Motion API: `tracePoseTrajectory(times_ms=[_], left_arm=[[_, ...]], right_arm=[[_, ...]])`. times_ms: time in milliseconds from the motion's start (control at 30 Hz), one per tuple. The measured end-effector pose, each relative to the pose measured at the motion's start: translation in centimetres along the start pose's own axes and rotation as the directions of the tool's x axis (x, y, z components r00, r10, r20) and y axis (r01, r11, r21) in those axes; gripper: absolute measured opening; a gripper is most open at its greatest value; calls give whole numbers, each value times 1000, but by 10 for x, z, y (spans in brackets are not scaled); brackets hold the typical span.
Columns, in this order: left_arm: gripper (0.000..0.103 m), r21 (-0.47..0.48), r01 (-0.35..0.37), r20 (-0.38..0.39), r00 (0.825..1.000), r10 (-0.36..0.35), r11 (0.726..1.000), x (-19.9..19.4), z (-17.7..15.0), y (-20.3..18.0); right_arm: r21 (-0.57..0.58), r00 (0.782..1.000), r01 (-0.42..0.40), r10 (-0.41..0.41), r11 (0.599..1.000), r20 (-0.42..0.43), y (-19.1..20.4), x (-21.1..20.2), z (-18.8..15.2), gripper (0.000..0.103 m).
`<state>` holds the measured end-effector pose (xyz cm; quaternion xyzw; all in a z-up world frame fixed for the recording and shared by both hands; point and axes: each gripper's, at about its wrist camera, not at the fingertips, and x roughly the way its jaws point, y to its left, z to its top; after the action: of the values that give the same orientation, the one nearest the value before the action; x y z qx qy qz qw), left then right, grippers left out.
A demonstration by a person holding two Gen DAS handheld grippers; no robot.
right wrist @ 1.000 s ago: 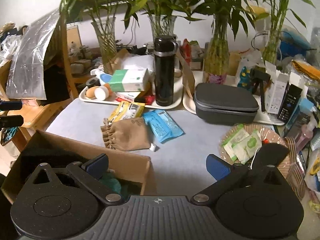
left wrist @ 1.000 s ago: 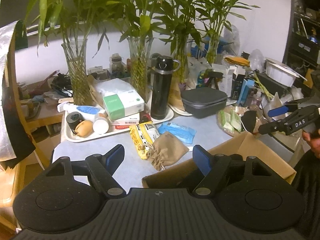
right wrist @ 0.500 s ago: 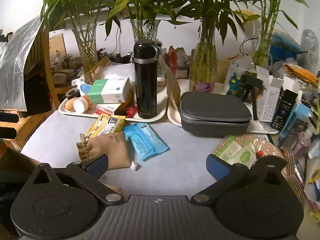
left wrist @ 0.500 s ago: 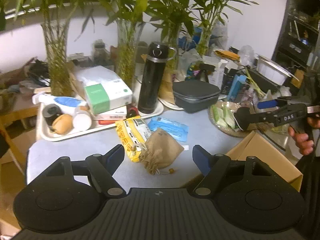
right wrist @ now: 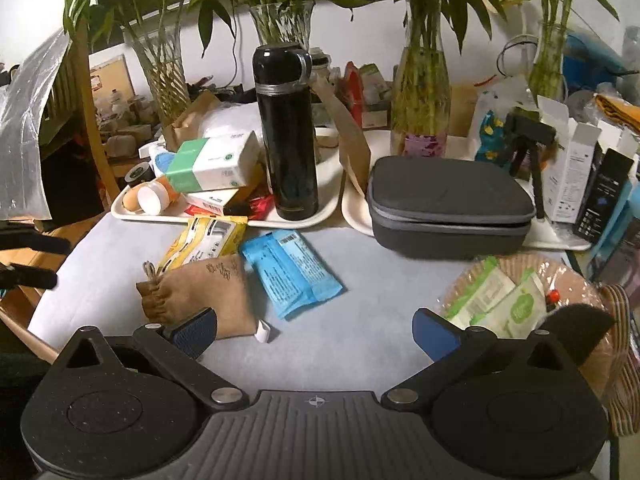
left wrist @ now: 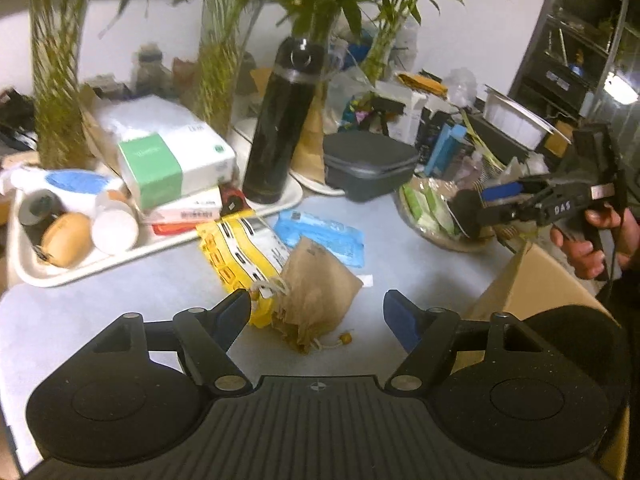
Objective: Organize soft objects
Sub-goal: 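Grasp the brown drawstring pouch with the left tool, then lift the pouch with the left tool while the right tool reaches the blue packet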
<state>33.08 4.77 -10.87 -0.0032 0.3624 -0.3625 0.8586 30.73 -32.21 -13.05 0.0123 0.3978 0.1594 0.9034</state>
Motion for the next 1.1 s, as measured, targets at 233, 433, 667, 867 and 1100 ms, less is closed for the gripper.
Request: tracePoseTrajectory(times_ms=[233,433,667,867,1100], left_arm=[[62,-31,67,-56,996,-69,997,36,-8,26],[62,-36,116,-81,990,-118,993,67,-17,36],[46,-48,154,-76,985,-158,987,89,-23,43],[21,-63,118,-51,991,-121,991,95,-27,45],[9,-80,57,-4,998,-57,995,82,-27,37]], right_arm=[[20,1000,-22,22,1000,-21,-6,17,3,103],[17,999,-11,12,1000,-31,-11,27,2,103],[2,999,-9,10,1000,-43,-11,36,3,103],[-3,998,-15,15,1000,-53,-10,44,3,103],[-23,998,-24,23,999,-52,-8,51,3,103]])
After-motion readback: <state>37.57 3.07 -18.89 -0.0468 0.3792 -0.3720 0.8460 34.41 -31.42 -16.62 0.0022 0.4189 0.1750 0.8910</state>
